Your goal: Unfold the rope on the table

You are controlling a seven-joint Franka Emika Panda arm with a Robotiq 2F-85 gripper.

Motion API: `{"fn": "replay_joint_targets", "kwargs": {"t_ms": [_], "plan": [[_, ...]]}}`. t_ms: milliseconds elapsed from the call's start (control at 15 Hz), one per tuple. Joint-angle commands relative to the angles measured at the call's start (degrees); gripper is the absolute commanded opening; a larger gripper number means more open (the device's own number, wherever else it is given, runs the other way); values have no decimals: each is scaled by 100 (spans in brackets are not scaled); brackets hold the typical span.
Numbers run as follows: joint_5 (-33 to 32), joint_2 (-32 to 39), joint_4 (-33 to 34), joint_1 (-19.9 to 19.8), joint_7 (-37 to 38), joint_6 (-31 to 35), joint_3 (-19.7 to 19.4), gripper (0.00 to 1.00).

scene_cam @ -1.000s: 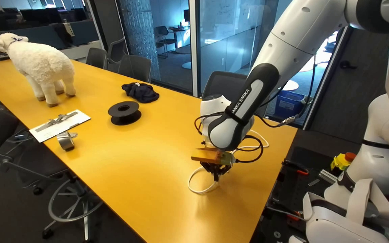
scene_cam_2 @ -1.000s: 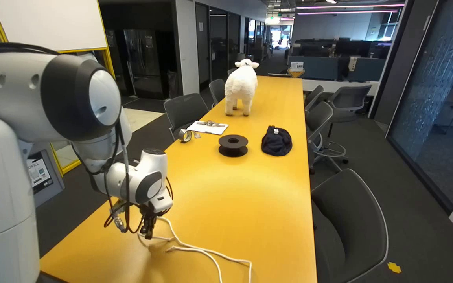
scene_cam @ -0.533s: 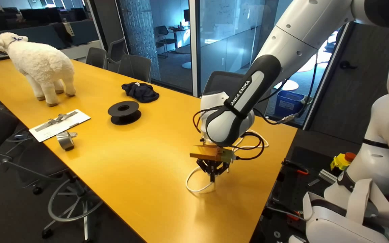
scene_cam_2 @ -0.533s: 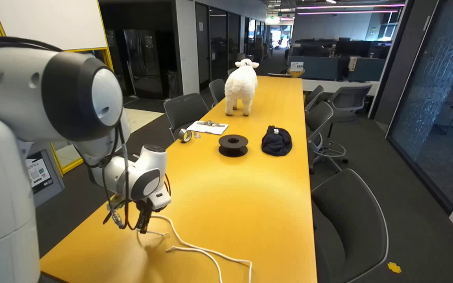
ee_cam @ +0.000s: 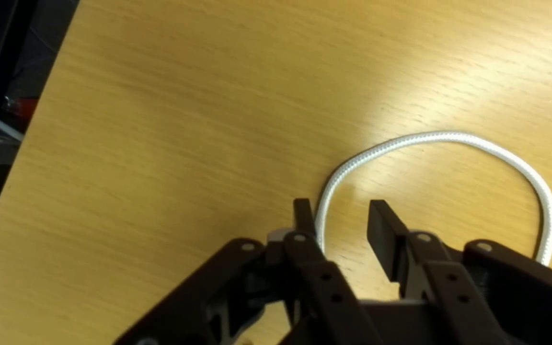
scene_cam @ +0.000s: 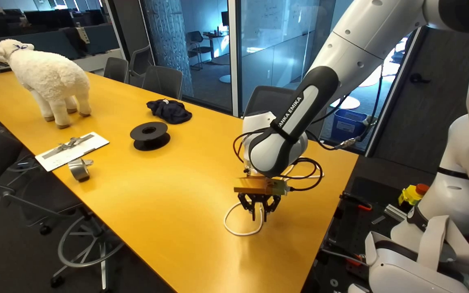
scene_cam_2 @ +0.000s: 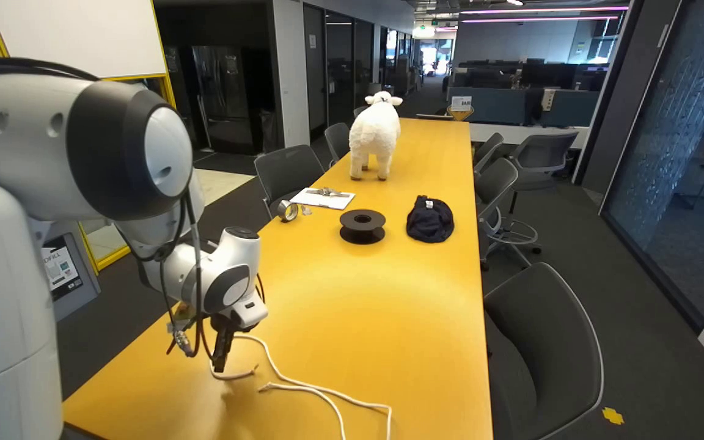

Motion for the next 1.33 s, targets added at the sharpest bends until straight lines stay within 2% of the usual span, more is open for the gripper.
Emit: {"fn": "replay_joint_targets", "kwargs": {"t_ms": [0,267,333,800,1067,1267], "plan": [[-166,-381,-187,-115,-709,-321,65,70],[-918,-1014,-392,-187,-1558,-803,-155,98],[-1166,-1301,-466,-226,-1730,-959,-237,100],[-2159,-3302,-618,-740,-3673,-2674,-443,100],[-2335,-4506,-609,-901,-5001,-3821,-490,100],[-2493,-5279,-683,-925,-5980,-4299,-618,100]]}}
